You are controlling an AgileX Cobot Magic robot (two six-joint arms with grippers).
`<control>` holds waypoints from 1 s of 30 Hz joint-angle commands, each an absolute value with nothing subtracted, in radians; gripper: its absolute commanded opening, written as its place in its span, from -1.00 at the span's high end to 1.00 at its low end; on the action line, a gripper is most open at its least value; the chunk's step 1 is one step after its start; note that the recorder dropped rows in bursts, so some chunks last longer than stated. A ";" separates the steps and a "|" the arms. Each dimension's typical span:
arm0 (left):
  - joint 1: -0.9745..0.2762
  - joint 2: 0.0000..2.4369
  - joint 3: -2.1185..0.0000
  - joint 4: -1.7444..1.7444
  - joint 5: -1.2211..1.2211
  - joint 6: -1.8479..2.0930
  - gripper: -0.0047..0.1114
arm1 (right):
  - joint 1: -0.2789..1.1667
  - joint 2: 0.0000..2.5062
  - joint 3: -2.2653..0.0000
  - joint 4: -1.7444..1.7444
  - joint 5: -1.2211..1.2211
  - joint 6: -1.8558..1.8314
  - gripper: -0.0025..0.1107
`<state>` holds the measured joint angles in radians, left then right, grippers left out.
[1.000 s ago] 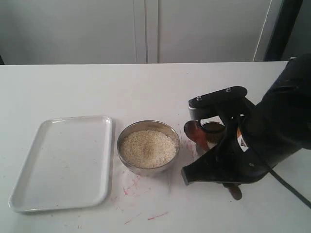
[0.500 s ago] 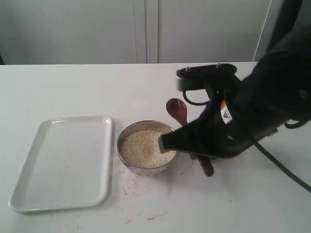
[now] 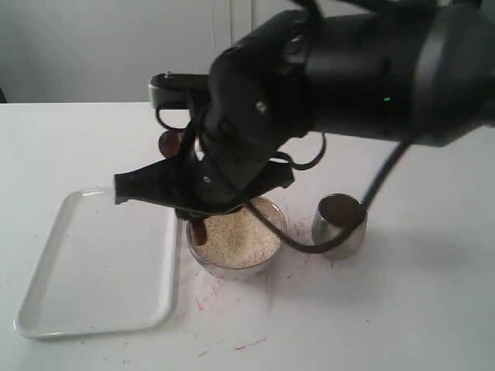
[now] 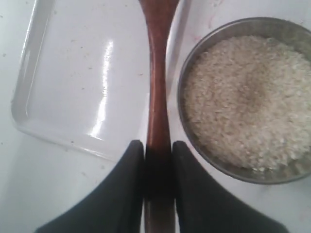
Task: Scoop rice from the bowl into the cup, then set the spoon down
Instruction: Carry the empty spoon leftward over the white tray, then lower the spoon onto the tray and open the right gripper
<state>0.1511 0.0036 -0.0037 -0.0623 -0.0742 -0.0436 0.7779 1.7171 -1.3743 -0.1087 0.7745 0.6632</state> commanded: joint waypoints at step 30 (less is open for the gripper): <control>0.148 0.000 0.000 -0.067 -0.078 -0.049 0.67 | 0.946 2.298 -1.855 -0.362 0.761 1.098 0.96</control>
<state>0.1511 0.0036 -0.0037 -0.0623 -0.0742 -0.0436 0.9422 2.2905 -1.8452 -0.3273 0.7650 1.0636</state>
